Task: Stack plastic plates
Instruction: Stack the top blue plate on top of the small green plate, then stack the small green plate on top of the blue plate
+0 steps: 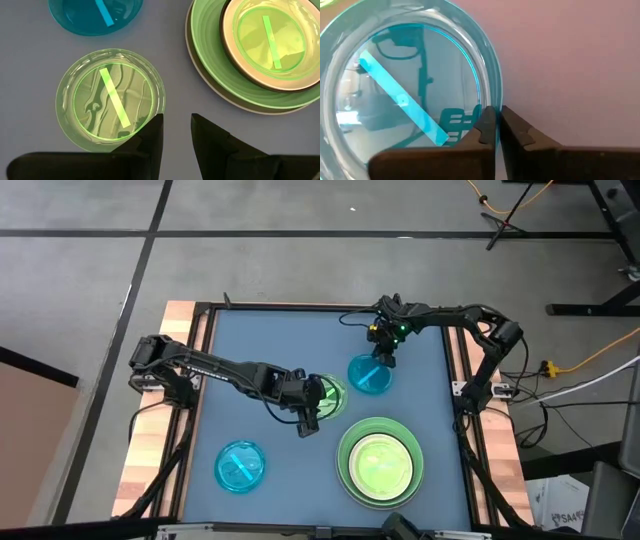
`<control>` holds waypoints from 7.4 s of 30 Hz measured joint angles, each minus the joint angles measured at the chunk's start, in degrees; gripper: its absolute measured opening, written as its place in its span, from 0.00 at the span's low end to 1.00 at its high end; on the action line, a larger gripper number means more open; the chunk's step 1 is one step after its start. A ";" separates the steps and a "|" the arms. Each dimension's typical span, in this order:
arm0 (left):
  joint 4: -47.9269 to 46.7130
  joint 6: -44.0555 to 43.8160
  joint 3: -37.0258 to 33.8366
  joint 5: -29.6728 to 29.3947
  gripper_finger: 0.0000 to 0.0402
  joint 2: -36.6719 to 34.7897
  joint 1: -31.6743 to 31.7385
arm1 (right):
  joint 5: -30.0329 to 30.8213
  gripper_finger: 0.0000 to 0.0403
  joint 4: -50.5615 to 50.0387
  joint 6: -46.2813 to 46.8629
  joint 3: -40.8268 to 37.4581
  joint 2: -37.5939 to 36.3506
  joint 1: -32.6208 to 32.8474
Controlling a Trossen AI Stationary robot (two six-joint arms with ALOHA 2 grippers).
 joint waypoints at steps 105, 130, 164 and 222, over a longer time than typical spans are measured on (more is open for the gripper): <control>0.27 0.09 0.02 -0.48 0.23 0.02 -0.11 | 4.57 0.00 -9.09 29.17 0.02 -29.06 53.85; 0.39 0.09 0.02 -0.46 0.23 0.02 -0.11 | 4.11 0.00 -5.15 28.33 0.02 -14.12 56.22; 0.42 0.09 0.02 -0.46 0.23 0.02 -0.11 | 4.55 0.06 -5.18 29.11 0.02 -14.14 56.22; 5.62 -6.10 0.02 -0.43 0.23 0.02 7.73 | 27.25 0.27 -24.19 25.44 -0.02 -43.16 56.22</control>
